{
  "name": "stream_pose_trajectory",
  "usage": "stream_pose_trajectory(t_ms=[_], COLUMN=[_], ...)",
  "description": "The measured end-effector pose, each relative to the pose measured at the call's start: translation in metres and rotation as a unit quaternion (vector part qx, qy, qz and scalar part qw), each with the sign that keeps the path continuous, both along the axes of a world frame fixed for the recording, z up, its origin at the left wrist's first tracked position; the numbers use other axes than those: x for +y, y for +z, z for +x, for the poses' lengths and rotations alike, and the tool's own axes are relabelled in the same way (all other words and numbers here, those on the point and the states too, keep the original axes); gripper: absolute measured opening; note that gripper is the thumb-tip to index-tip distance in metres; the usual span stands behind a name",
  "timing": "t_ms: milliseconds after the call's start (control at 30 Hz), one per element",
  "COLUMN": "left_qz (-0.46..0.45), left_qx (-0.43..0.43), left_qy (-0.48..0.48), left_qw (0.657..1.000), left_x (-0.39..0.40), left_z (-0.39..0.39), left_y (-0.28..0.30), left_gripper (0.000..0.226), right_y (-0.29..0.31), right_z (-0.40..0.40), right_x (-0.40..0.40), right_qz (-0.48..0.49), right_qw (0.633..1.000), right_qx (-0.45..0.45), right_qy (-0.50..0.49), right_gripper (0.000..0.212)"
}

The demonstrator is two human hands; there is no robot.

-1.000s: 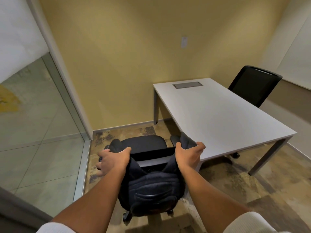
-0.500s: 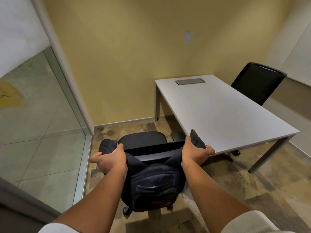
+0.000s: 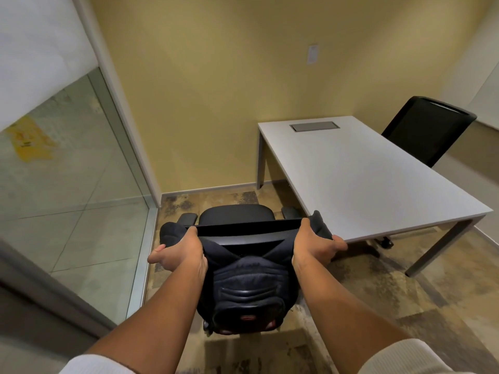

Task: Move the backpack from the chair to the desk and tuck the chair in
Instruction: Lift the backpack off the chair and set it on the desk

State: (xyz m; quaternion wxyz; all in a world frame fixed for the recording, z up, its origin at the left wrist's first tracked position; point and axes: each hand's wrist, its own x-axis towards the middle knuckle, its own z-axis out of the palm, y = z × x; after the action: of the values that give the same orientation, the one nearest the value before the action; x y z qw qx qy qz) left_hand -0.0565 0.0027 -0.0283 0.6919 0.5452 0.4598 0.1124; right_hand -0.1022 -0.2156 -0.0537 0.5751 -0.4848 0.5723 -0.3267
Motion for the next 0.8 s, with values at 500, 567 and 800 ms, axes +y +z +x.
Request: stream_pose_trajectory(t_ms=[500, 567, 800], left_qz=[0.024, 0.029, 0.015], left_qx=[0.026, 0.028, 0.047], left_qy=[-0.052, -0.077, -0.212], left_qw=[0.998, 0.996, 0.976], left_x=[0.011, 0.015, 0.050], left_z=[-0.049, -0.054, -0.072], left_y=[-0.013, -0.014, -0.013], left_gripper=[0.073, 0.072, 0.076], right_y=[0.006, 0.009, 0.027], right_z=[-0.060, -0.069, -0.107], right_x=[0.016, 0.022, 0.058], right_qz=[-0.023, -0.030, -0.040], right_qw=[0.995, 0.995, 0.988], right_qx=[0.037, 0.039, 0.067], right_qy=[0.085, 0.089, 0.133], right_gripper=[0.074, 0.076, 0.075])
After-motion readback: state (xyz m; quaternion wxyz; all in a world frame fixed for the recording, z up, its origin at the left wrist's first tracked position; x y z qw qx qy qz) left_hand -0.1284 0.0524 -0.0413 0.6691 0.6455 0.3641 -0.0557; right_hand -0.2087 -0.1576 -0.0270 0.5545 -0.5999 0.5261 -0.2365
